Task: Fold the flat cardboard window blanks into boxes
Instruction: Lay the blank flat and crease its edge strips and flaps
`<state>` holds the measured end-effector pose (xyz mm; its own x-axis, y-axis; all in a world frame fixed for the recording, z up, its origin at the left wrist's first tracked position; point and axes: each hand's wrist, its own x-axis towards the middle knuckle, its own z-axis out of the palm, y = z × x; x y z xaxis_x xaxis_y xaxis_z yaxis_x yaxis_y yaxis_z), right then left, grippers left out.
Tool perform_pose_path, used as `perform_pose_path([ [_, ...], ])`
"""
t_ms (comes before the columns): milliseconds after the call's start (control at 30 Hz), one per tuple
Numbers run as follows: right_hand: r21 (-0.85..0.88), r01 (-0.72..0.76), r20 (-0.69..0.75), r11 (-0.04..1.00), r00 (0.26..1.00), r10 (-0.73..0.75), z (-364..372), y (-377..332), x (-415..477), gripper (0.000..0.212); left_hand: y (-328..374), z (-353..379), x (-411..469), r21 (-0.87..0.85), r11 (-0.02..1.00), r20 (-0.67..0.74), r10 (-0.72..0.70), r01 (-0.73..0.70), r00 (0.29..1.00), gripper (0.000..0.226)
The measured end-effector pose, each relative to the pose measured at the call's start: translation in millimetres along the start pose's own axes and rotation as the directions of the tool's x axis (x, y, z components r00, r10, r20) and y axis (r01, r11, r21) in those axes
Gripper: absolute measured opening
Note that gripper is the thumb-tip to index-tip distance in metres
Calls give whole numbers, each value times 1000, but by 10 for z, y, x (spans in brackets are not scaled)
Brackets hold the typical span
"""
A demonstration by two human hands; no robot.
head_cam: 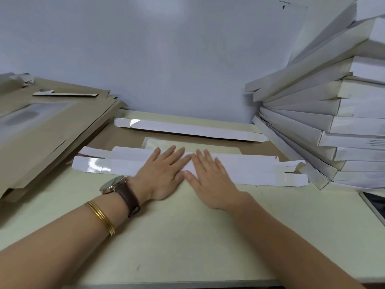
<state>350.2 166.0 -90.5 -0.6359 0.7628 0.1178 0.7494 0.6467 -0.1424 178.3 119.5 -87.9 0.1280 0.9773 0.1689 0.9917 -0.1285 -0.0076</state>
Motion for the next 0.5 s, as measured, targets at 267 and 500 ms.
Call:
perform_pose_path([
  [267, 93, -20, 189, 995, 982, 2, 10, -103, 233, 77, -26, 101, 93, -110, 990, 143, -74, 90, 987, 56],
  [500, 113, -9, 194, 994, 981, -13, 60, -31, 258, 75, -41, 81, 107, -125, 985, 219, -87, 117, 972, 56],
])
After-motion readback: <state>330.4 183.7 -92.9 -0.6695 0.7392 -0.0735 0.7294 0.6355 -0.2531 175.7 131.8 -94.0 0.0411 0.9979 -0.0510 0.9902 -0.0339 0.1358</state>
